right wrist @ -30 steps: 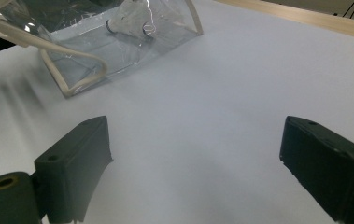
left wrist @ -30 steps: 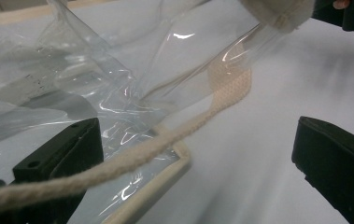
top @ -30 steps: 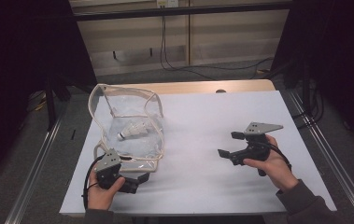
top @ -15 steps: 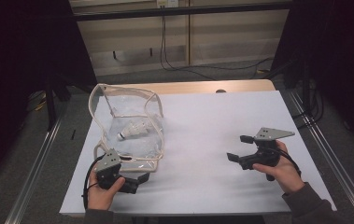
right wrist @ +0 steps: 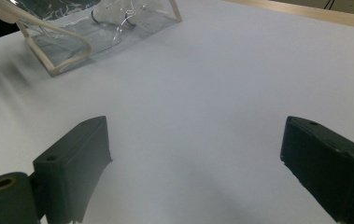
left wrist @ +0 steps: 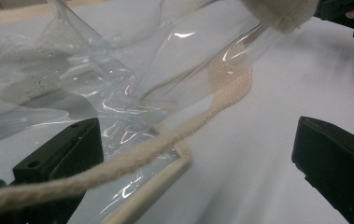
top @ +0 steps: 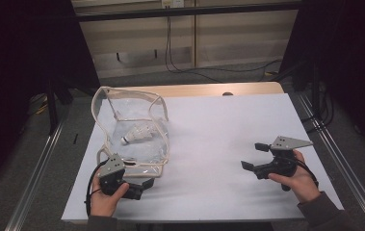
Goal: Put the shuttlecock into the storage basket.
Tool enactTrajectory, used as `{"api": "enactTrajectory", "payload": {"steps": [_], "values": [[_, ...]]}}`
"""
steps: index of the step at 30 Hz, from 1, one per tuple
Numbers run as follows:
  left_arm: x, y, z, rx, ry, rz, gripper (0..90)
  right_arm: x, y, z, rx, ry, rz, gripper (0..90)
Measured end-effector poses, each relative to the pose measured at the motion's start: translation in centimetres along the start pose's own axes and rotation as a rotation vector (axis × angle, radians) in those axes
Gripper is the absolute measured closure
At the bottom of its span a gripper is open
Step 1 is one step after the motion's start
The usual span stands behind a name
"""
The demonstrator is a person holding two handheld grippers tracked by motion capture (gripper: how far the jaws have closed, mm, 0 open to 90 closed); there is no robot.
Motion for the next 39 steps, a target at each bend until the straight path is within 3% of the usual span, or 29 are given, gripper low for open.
{"api": "enactTrajectory", "payload": {"steps": [39], "values": [[0.0, 0.0, -0.2, 0.008, -0.006, 0.001, 2.0, -0.1, 1.8, -2.4, 0.009, 0.01, -0.02, 7.4]]}}
Point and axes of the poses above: each handheld gripper's, and its own axes: y roughly backward along the jaws, z roughly out of its top, x roughly to its left, the point moved 9 cm from there along -y, roughly forward along the jaws, and after that the axes turned 3 degrees about z, right-handed, at the moved point
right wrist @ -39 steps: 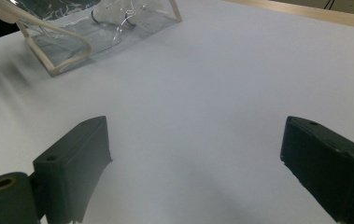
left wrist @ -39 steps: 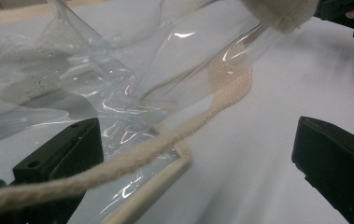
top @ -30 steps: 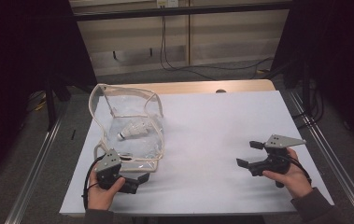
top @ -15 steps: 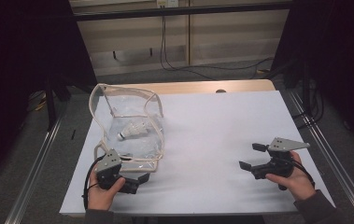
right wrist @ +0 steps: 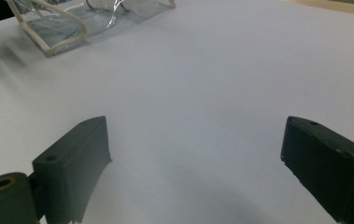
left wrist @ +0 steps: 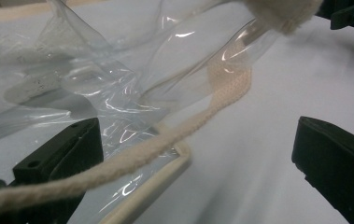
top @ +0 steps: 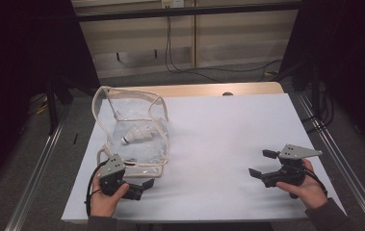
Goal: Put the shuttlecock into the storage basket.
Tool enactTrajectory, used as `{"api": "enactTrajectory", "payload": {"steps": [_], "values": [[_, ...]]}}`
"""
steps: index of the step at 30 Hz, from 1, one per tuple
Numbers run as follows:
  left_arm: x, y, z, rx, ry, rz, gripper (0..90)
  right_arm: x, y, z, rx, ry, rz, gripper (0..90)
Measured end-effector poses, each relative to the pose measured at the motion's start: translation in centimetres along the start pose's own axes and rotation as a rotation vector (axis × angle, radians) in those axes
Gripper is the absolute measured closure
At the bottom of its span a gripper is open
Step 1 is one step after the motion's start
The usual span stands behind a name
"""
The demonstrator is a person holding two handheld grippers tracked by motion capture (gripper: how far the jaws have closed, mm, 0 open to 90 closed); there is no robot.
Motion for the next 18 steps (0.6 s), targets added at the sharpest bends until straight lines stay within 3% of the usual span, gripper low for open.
{"api": "enactTrajectory", "payload": {"steps": [18], "values": [[-0.12, 0.0, -0.07, -0.002, 0.002, 0.001, 2.0, -0.21, 0.37, -0.77, 0.002, 0.004, -0.002, 7.2]]}}
Point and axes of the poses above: each handheld gripper's, and its own axes: y roughly backward along the jaws, z roughly out of its top, x roughly to its left, the point moved 9 cm from there along -y, roughly forward along the jaws, and after that the axes turned 3 degrees about z, right-handed, at the moved point
